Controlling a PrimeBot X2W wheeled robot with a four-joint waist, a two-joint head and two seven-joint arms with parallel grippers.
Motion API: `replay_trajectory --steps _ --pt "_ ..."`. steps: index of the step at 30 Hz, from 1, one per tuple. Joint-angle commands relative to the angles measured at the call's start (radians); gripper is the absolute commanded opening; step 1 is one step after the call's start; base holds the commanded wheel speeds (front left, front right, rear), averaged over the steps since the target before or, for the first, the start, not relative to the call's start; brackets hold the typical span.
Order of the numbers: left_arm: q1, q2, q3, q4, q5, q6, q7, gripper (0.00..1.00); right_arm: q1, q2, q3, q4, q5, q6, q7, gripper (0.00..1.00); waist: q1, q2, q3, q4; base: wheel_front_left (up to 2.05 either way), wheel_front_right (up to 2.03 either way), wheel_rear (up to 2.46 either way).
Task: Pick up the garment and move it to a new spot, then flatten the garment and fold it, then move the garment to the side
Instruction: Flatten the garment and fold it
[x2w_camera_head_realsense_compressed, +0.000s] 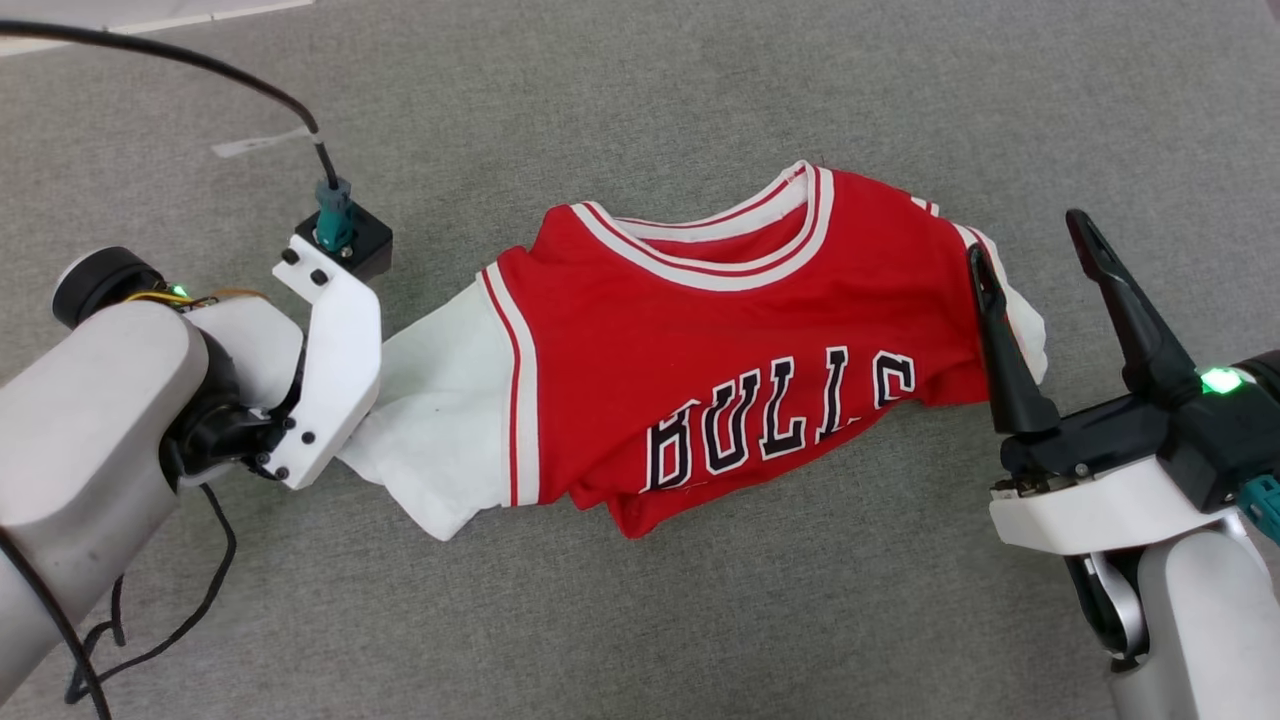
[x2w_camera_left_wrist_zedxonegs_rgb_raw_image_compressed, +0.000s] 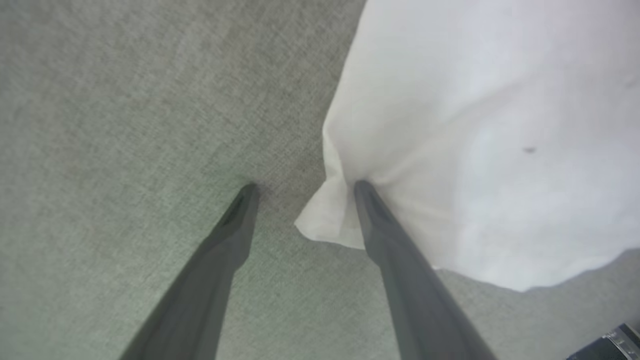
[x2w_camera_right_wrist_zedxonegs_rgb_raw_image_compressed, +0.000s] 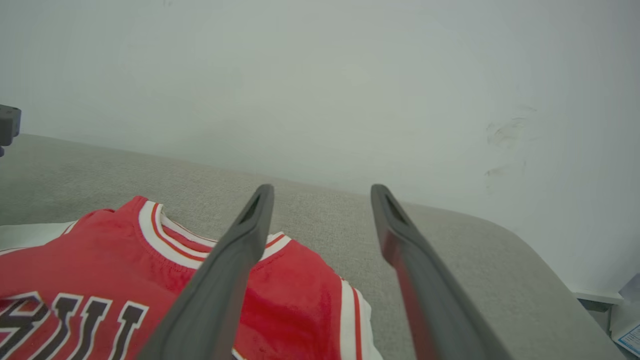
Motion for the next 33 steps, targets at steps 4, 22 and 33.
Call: replay_trajectory --steps 4,22,33 --pt "0.020 0.003 -0.073 0.023 -0.030 -0.001 -0.055 0.00 -0.006 -0.001 -0.016 0.010 -0.012 -0.001 -0.002 1.00 0.0000 0.0000 -0.011 0.014 0.00 0.00 0.00" --pt "0.085 0.146 -0.041 0.141 -0.102 0.046 -0.229 0.00 0.043 -0.004 -0.045 0.029 -0.019 -0.001 -0.002 1.00 0.0000 0.0000 -0.079 0.073 0.00 0.00 0.00" --pt "0.036 0.154 0.008 0.108 -0.111 0.065 -0.280 1.00 0.056 -0.009 -0.051 0.040 -0.025 -0.001 -0.002 1.00 0.0000 0.0000 -0.101 0.080 0.00 0.00 0.00"
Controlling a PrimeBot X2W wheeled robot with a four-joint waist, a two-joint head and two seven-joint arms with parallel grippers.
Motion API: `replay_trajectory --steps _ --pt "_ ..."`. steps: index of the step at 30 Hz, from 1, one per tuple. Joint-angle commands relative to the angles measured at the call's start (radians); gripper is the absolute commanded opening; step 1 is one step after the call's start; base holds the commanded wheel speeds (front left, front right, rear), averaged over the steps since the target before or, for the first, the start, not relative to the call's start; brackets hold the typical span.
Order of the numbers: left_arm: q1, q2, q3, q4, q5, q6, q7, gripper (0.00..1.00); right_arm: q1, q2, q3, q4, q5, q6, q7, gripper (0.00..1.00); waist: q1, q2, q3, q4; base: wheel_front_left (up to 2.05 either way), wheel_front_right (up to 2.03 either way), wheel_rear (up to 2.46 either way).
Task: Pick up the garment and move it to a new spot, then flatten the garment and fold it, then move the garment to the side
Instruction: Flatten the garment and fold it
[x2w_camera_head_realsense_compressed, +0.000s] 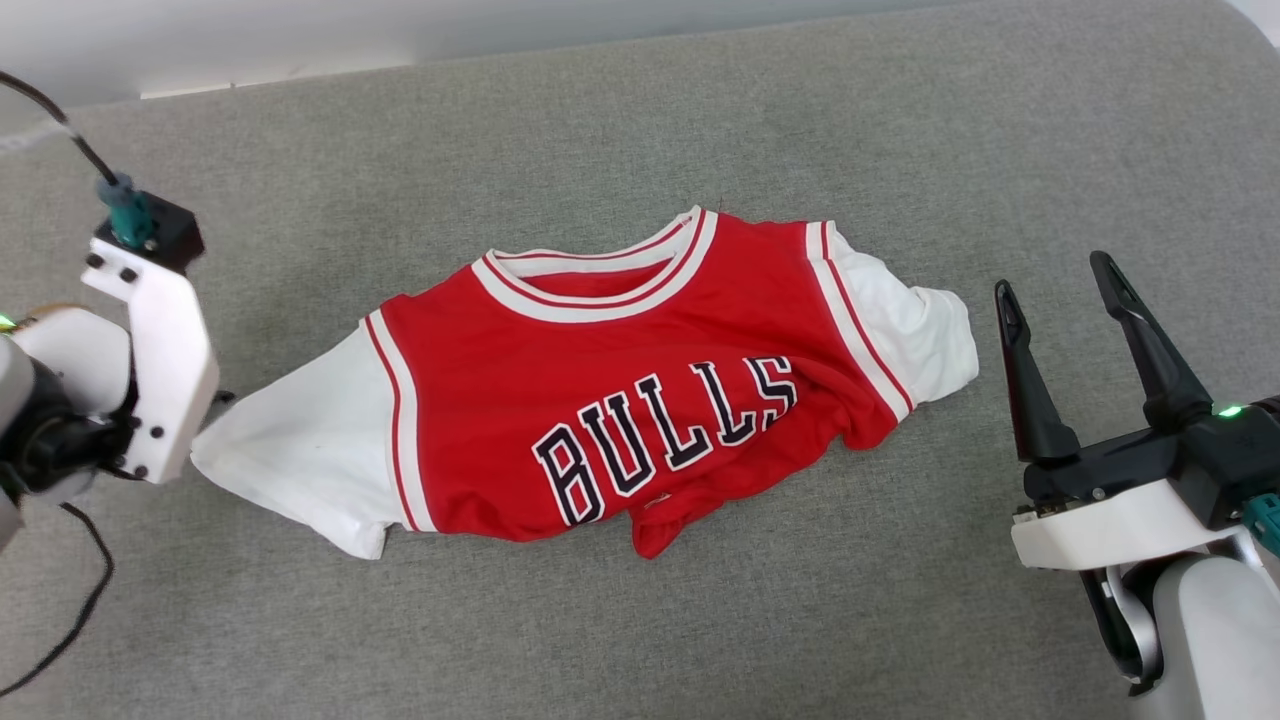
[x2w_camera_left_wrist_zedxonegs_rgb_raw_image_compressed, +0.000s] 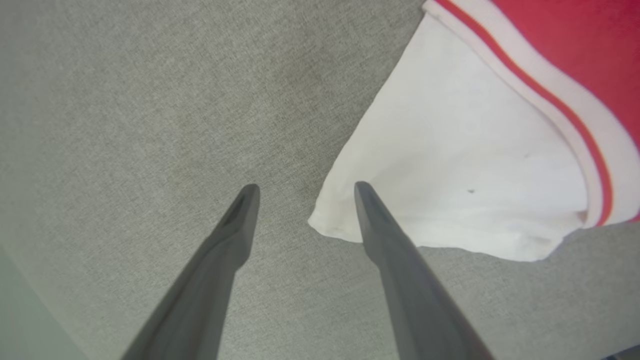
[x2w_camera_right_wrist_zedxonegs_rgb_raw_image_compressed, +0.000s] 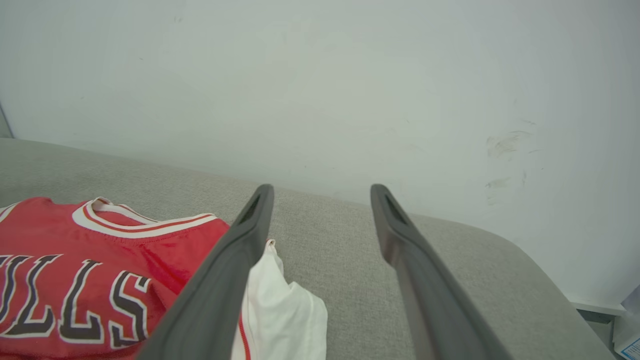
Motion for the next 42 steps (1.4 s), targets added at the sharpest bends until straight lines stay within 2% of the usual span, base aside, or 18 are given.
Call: replay_trajectory --steps 1,8,11,15,16,17,18,23,27,33,38,42 --pt "-0.008 0.008 0.002 -0.006 -0.004 -0.002 0.010 1.00 0.012 -0.004 0.001 0.001 0.000 -0.001 -0.002 1.00 0.0000 -0.0001 -0.001 -0.002 0.00 0.00 0.00" --pt "0.020 0.038 -0.012 -0.042 -0.025 0.016 0.069 1.00 0.006 0.003 0.010 -0.005 0.005 -0.001 -0.002 1.00 0.0000 -0.0001 0.015 -0.025 0.00 0.00 0.00" --pt "0.050 0.030 -0.017 -0.036 -0.040 0.030 0.062 1.00 -0.007 0.001 0.016 -0.002 0.002 -0.001 -0.002 1.00 0.0000 -0.0001 0.030 -0.038 0.00 0.00 0.00" --pt "0.093 0.012 -0.051 -0.014 -0.030 0.022 0.054 1.00 -0.026 -0.009 0.011 0.002 0.003 -0.001 -0.002 1.00 0.0000 -0.0001 0.043 -0.045 0.00 0.00 0.00" --pt "0.100 0.007 -0.056 -0.008 -0.027 0.020 0.050 0.61 -0.031 -0.012 0.009 0.004 0.002 -0.001 -0.002 1.00 0.0000 -0.0001 0.043 -0.046 0.00 0.00 0.00" --pt "0.103 0.002 -0.055 -0.003 -0.028 0.017 0.039 0.16 -0.035 -0.017 0.007 0.007 0.002 -0.001 -0.002 1.00 0.0000 -0.0001 0.043 -0.045 0.00 0.00 0.00" --pt "0.105 -0.002 -0.055 0.002 -0.029 0.013 0.033 0.00 -0.044 -0.022 0.002 0.007 -0.001 -0.001 -0.002 1.00 0.0000 -0.0001 0.041 -0.044 0.00 0.00 0.00" --pt "0.083 0.016 -0.037 -0.001 -0.025 -0.006 -0.005 0.00 -0.092 -0.073 -0.008 0.021 -0.007 -0.001 -0.002 1.00 0.0000 -0.0001 0.006 -0.029 0.00 0.00 0.00" --pt "0.075 0.030 -0.019 -0.033 -0.026 -0.014 -0.045 0.00 -0.158 -0.174 0.061 0.074 0.022 -0.001 0.047 1.00 0.0000 -0.0001 -0.029 -0.013 0.00 0.00 0.00" --pt "0.071 0.048 -0.005 -0.111 -0.013 -0.014 -0.090 0.00 -0.321 -0.392 0.294 0.101 0.184 -0.001 0.291 1.00 0.0000 -0.0001 -0.036 0.017 0.00 0.00 0.00" --pt "0.059 0.041 -0.008 -0.162 0.011 -0.011 -0.111 0.00 -0.485 -0.569 0.559 0.088 0.439 -0.001 0.598 1.00 0.0000 -0.0001 -0.011 0.045 0.00 0.00 0.00" --pt "0.039 0.029 -0.011 -0.195 0.036 -0.013 -0.120 0.00 -0.623 -0.665 0.734 0.077 0.646 -0.001 0.831 1.00 0.0000 -0.0001 0.018 0.068 0.00 0.00 0.00"
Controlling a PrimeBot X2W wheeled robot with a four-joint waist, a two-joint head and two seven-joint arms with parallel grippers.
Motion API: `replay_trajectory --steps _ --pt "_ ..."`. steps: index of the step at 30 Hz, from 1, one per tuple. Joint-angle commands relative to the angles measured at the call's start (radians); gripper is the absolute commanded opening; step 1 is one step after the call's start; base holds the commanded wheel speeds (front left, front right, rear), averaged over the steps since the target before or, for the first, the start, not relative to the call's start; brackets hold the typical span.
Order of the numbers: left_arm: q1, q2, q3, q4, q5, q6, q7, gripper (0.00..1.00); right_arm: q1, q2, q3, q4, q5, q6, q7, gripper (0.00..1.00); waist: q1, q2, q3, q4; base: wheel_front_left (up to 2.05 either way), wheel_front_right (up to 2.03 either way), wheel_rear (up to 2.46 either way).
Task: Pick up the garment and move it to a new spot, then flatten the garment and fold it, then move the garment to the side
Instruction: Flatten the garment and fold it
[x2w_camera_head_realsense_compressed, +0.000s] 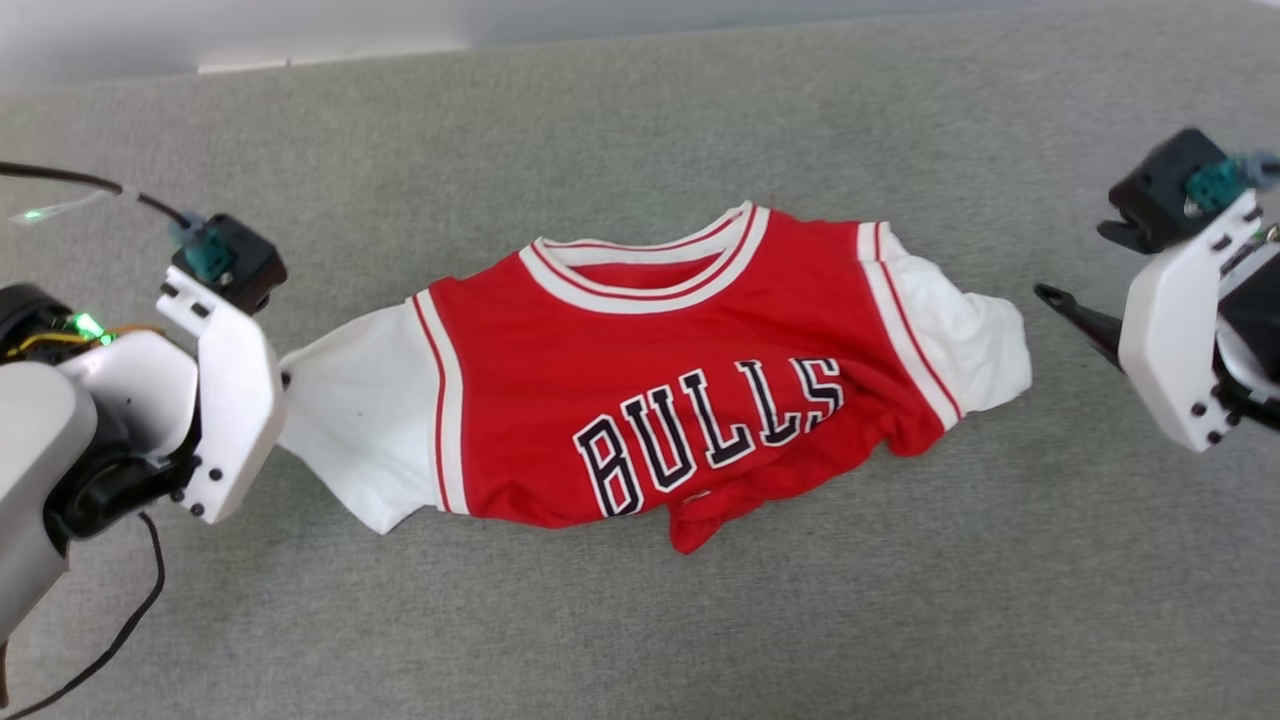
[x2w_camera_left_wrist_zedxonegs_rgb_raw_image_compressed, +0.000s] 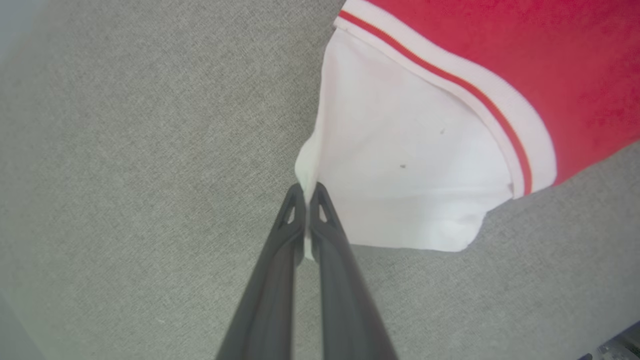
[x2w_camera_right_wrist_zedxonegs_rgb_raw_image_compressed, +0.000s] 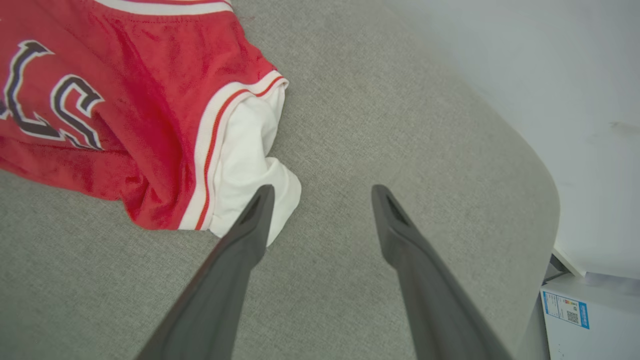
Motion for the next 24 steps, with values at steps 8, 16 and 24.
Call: replay_trajectory --steps 8,16,24 --pt "-0.068 -0.031 0.010 -0.043 0.043 -0.008 -0.020 0.00 -0.203 0.001 0.165 0.107 0.223 -0.001 0.193 1.00 -0.0001 0.0000 0.090 0.059 0.00 0.00 0.00" --pt "-0.098 -0.049 0.010 -0.033 0.061 -0.013 -0.041 0.00 -0.170 0.067 0.320 0.235 0.283 -0.001 0.164 1.00 -0.0001 0.0000 0.142 0.085 0.00 0.00 0.00" --pt "-0.091 -0.055 0.009 -0.002 0.056 -0.017 -0.068 0.00 -0.150 0.114 0.404 0.319 0.302 -0.001 0.005 0.00 -0.0001 0.0000 0.123 0.074 0.00 0.00 0.00"
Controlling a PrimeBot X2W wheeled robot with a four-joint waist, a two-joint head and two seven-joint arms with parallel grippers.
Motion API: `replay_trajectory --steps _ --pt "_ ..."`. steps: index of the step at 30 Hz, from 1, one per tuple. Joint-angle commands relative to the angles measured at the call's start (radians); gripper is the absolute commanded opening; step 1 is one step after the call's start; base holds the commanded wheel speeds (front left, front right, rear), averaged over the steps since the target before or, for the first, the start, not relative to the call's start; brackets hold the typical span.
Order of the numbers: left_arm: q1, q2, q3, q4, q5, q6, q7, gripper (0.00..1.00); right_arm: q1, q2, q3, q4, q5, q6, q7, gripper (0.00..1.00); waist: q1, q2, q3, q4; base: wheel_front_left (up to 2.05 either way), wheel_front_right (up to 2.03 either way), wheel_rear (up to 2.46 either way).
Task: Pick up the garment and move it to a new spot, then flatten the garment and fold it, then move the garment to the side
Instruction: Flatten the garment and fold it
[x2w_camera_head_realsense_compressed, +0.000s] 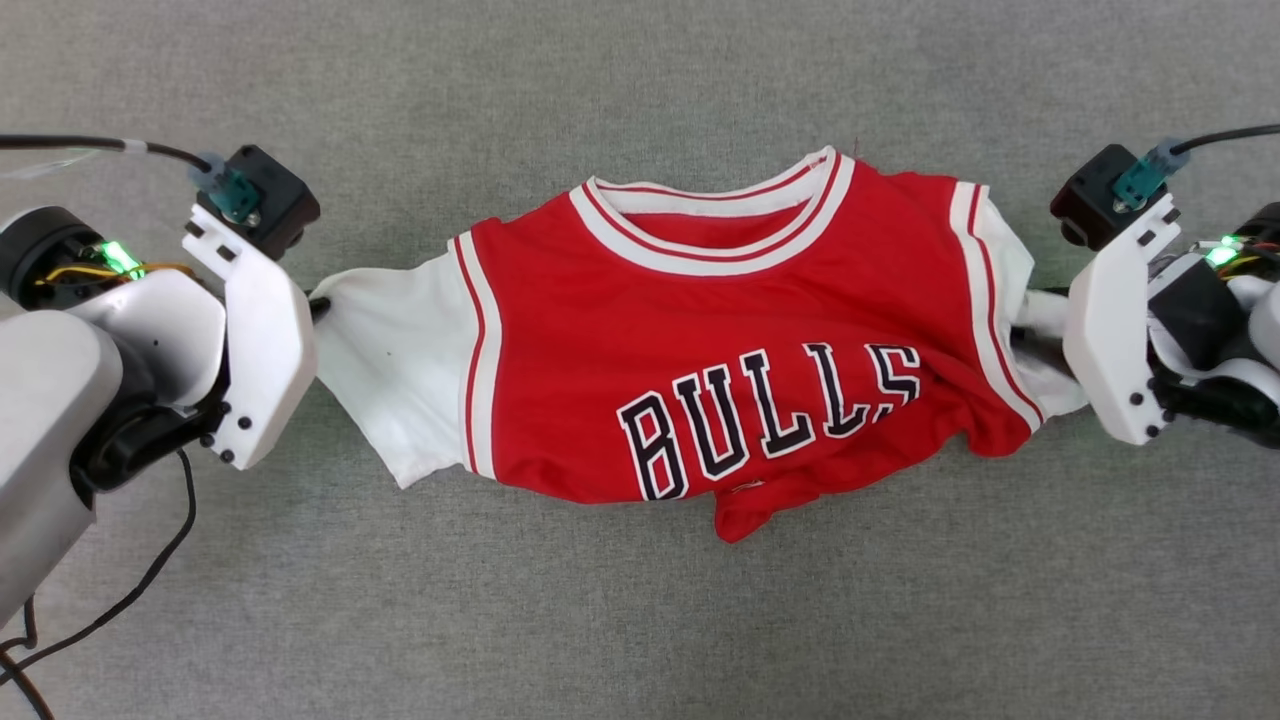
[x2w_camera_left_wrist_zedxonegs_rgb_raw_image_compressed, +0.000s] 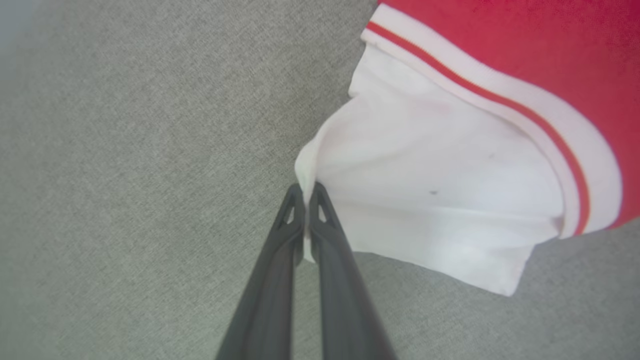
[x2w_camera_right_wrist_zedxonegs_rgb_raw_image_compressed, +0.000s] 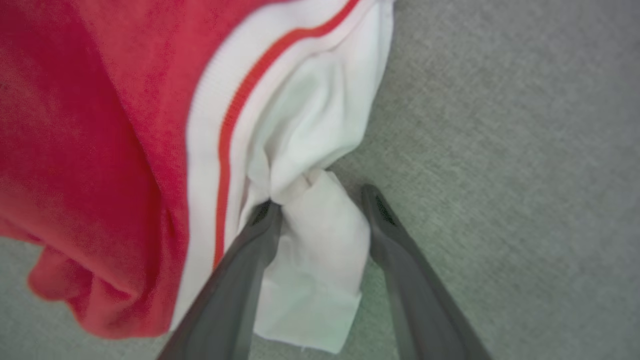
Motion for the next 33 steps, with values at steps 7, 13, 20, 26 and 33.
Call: replay_trajectory --steps 7,13,20,26,33 --pt "0.006 0.017 0.019 0.005 0.005 -0.003 -0.067 0.00 -0.018 -0.010 0.027 0.014 -0.005 -0.001 -0.210 0.00 0.0001 0.0000 -0.105 -0.035 0.00 0.00 0.00" --pt "-0.005 0.033 0.052 -0.038 0.018 0.011 -0.139 0.00 -0.038 -0.065 0.011 -0.021 -0.021 -0.001 -0.362 0.00 0.0001 0.0000 -0.192 -0.053 0.00 0.00 0.00" --pt "-0.050 0.040 0.098 -0.096 0.045 0.040 -0.203 0.00 -0.073 -0.102 -0.074 -0.049 -0.060 -0.001 -0.477 0.00 0.0001 0.0000 -0.256 -0.071 0.00 0.00 0.00" --pt "-0.130 -0.002 0.124 -0.106 0.079 0.050 -0.230 0.00 -0.121 -0.096 -0.167 -0.047 -0.103 -0.001 -0.513 0.00 0.0001 0.0000 -0.262 -0.077 0.00 0.00 0.00" --pt "-0.315 -0.108 0.151 -0.029 0.145 0.042 -0.258 0.00 -0.218 -0.043 -0.298 0.017 -0.196 -0.001 -0.500 0.00 0.0001 0.0000 -0.209 -0.080 0.00 0.00 0.00"
